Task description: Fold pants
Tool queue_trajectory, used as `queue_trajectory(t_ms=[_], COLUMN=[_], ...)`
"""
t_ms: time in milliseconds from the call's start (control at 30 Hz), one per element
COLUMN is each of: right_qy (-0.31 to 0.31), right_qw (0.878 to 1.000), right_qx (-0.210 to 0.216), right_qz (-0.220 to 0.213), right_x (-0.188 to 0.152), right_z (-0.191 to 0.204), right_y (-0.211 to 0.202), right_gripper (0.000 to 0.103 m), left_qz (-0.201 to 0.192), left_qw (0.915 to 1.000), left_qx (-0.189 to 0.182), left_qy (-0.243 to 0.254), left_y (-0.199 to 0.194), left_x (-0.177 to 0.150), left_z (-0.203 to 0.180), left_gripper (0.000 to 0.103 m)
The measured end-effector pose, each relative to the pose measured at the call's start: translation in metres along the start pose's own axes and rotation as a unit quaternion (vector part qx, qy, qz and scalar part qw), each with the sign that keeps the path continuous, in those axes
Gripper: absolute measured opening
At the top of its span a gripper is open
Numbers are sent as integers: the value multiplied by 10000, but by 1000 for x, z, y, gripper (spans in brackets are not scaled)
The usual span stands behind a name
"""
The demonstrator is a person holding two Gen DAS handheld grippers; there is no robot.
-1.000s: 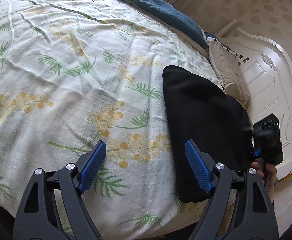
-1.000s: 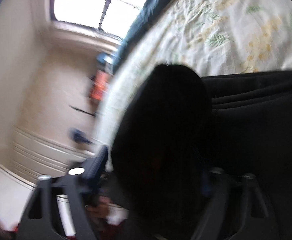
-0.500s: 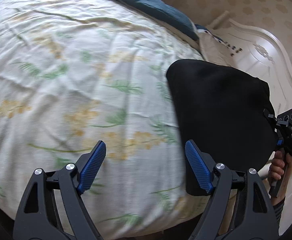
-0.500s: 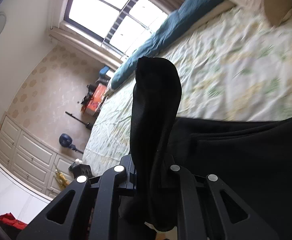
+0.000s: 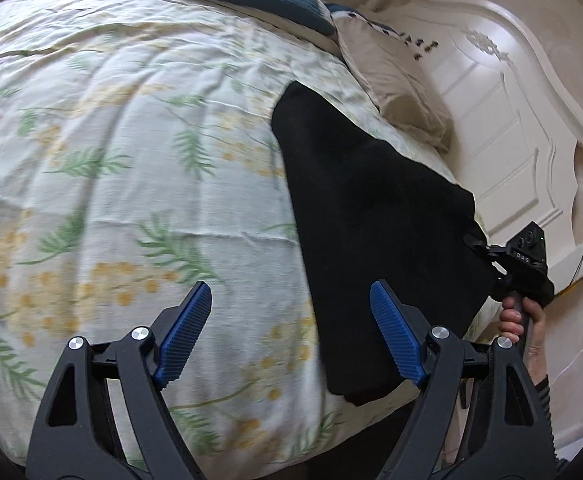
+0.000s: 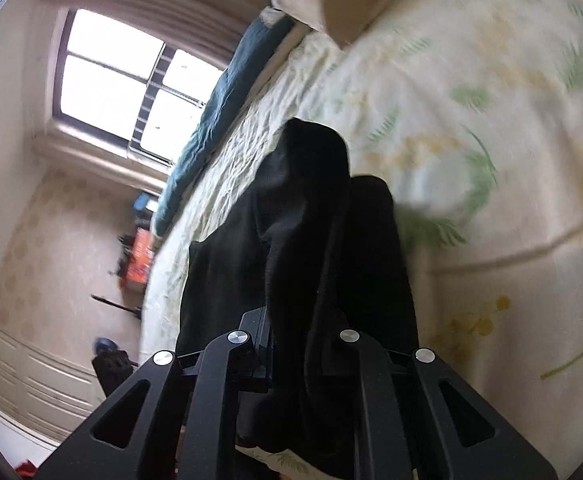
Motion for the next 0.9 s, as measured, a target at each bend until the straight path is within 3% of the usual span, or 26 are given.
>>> queue_trajectory(t_ms=[500, 900], right_qy=[242, 322], right_qw=[9991, 9988], right_qx=[355, 356], right_qz=[11, 33], right_x=[-6, -8], right_z=[-11, -14], right_y=[0, -1], right_gripper=[12, 12], left_qz=[53, 57], left_qw=[9999, 9999], left_qx=[54, 46], left_qy=[131, 108], left_y=[9, 9], left_x=[0, 0], left_z=[-12, -11], left_gripper=[82, 82])
Point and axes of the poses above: each gripper's, at about its wrist camera, not at the fingertips, and y roughly the way its jaws point, z to its left, x to its top, the point moved 2 cm from there along y, roughly the way its jaws point, and after that the axes turned 5 degrees about -z, right-handed, at the moved point
